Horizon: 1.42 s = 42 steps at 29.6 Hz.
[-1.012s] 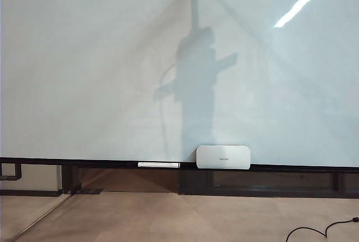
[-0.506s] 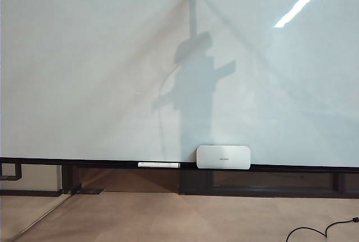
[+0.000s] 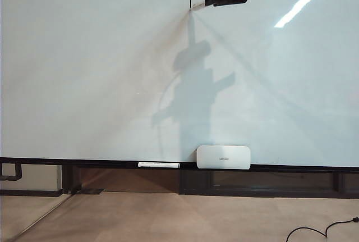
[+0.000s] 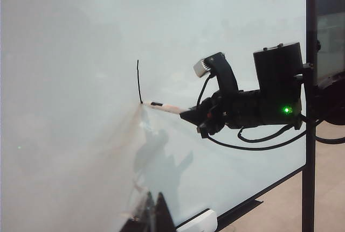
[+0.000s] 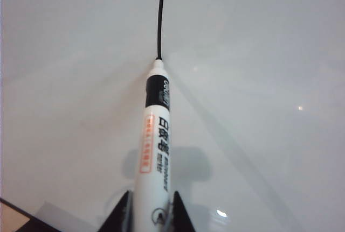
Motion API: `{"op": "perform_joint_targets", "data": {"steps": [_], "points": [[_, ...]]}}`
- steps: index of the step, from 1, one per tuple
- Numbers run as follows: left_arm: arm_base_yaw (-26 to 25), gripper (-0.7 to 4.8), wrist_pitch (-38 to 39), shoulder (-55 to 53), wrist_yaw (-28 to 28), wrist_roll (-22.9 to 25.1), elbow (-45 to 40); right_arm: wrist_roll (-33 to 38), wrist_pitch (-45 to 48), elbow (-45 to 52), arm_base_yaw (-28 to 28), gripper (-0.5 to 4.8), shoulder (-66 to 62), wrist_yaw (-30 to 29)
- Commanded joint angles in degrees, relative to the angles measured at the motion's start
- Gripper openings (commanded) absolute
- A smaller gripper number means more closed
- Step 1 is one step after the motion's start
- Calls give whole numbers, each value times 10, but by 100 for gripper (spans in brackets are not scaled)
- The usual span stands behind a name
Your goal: Reach to the right to find the marker pen, pick it up, and write the number 13 on the whiteboard.
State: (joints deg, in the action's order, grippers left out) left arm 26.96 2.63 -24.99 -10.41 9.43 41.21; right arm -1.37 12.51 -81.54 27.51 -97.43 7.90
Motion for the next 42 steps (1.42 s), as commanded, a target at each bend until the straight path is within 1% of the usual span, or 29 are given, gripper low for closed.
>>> {"op": "perform_joint_targets", "data": {"steps": [1, 13, 18, 20, 28, 34, 38, 42], "points": [[0, -6, -4, 0, -1, 2, 3, 3, -14, -2, -1, -2, 1, 17], [0, -6, -3, 1, -1, 0, 3, 16, -35, -2, -1, -2, -6, 16], [0, -6, -2, 1, -1, 0, 3, 17, -29, -2, 2, -2, -1, 22], [0, -6, 0, 1, -1, 0, 3, 18, -36, -2, 9, -2, 4, 36], [0, -6, 8, 10, 1, 0, 3, 12, -52, -1, 51, -2, 48, 41], [0, -6, 12, 14, 0, -8, 3, -17, -54, 0, 77, -2, 72, 79], [0, -6, 21, 14, -4, -16, 3, -23, -49, 0, 83, -2, 95, 82], [0, -6, 20, 14, -17, -16, 3, -59, -22, 5, 91, -2, 118, 89]]}}
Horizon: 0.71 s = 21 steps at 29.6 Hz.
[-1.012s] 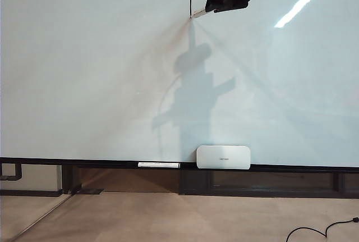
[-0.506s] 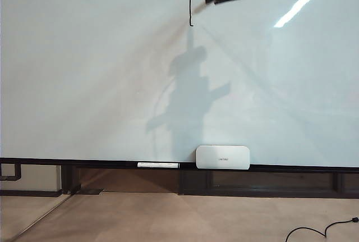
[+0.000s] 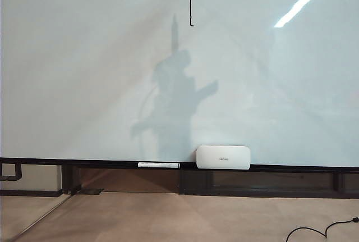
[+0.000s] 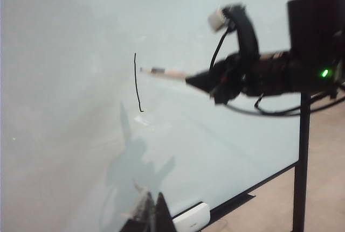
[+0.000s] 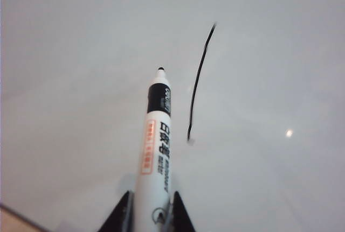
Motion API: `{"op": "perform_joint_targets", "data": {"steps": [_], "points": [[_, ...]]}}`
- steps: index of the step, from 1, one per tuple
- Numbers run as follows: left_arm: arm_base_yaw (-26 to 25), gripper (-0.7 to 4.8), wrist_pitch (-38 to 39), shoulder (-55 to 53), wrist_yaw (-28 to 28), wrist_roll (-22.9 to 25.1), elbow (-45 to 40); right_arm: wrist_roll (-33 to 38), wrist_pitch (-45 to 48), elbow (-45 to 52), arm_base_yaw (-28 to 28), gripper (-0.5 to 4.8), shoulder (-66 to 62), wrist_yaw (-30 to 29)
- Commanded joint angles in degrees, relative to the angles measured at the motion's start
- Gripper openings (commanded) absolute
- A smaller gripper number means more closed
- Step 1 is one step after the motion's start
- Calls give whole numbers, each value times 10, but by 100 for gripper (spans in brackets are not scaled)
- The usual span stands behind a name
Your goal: Reach to the right to find the marker pen, pick it up, and write the number 13 on the whiteboard.
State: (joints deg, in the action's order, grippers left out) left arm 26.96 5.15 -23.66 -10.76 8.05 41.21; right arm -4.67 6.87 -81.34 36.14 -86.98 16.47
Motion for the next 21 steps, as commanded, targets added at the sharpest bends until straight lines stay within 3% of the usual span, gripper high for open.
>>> {"op": "perform_joint_targets", "data": {"steps": [1, 13, 21], "points": [[0, -6, -5, 1, -13, -2, 3, -29, 41, 7, 5, -2, 17, 3], [0, -6, -5, 1, -26, -6, 3, -48, 151, 40, -35, -1, 9, -1], [0, -6, -5, 1, -26, -6, 3, -45, 156, 40, -62, -2, -4, -35]]}}
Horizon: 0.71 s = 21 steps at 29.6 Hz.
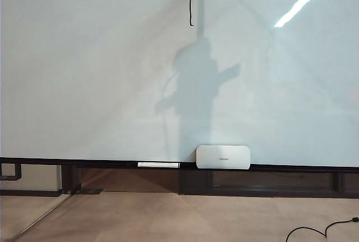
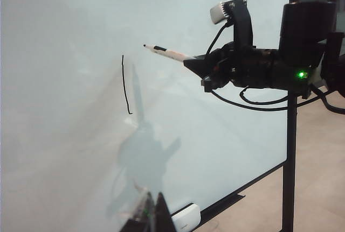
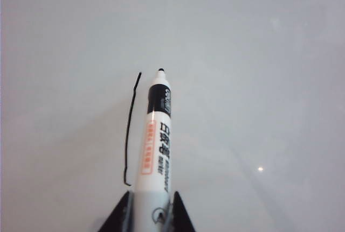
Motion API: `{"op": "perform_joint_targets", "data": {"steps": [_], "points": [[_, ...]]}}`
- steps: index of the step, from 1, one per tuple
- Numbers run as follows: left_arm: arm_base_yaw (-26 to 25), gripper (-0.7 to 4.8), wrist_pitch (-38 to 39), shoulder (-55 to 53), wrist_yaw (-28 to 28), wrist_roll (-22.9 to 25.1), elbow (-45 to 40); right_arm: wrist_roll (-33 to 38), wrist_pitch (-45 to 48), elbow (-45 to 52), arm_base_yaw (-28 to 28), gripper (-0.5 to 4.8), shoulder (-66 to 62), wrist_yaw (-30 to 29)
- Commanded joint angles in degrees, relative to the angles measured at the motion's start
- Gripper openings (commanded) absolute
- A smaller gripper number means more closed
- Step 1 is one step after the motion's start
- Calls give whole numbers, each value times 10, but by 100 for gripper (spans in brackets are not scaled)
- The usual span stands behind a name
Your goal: Reach to the right to find the marker pen, pick it up, and write the number 13 on the whiteboard.
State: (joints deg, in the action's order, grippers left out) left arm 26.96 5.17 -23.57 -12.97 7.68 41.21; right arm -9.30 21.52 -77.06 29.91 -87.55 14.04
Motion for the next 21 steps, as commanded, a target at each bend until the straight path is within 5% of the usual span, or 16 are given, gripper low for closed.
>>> {"op": "perform_joint_targets", "data": {"steps": [1, 21], "points": [[0, -6, -6, 0, -4, -2, 3, 1, 13, -3, -2, -2, -2, -15], [0, -6, -6, -1, -12, 9, 3, 1, 45, -5, -25, -2, -25, -17]]}}
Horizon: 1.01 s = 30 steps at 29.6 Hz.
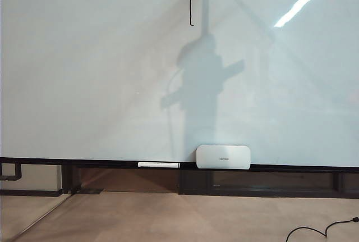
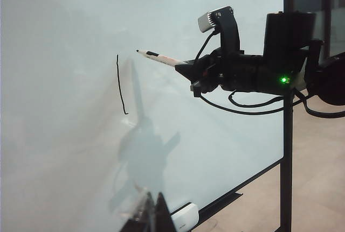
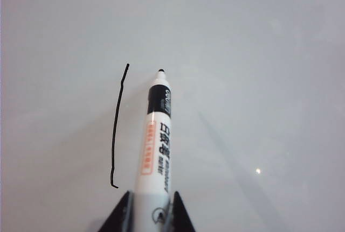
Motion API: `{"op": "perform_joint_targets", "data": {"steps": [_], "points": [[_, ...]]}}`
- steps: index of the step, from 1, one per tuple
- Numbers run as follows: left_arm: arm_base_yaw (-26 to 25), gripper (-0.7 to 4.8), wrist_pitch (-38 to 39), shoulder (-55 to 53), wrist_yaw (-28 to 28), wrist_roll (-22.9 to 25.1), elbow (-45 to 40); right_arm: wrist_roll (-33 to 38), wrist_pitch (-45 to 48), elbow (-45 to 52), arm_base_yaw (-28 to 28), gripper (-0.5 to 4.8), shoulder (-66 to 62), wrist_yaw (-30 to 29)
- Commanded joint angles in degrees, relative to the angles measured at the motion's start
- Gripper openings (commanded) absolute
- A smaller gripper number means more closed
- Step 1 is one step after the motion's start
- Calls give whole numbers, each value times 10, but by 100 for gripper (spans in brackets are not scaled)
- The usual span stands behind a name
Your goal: Reach to the right to find the marker pen, pick it up, and write the number 13 on the whiteboard.
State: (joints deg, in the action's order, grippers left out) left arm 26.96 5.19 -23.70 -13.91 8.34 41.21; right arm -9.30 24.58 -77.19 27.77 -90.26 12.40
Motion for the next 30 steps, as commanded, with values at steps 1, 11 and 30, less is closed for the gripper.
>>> {"op": "perform_joint_targets", "data": {"steps": [1, 11, 30], "points": [[0, -6, -6, 0, -3, 3, 3, 1, 14, -4, -5, -2, 2, -4], [0, -6, -6, -1, -3, 11, 3, 1, 9, -28, -7, -2, -13, -8], [0, -6, -6, -3, -3, 14, 3, 8, -16, -47, -7, -2, -34, 46]]}}
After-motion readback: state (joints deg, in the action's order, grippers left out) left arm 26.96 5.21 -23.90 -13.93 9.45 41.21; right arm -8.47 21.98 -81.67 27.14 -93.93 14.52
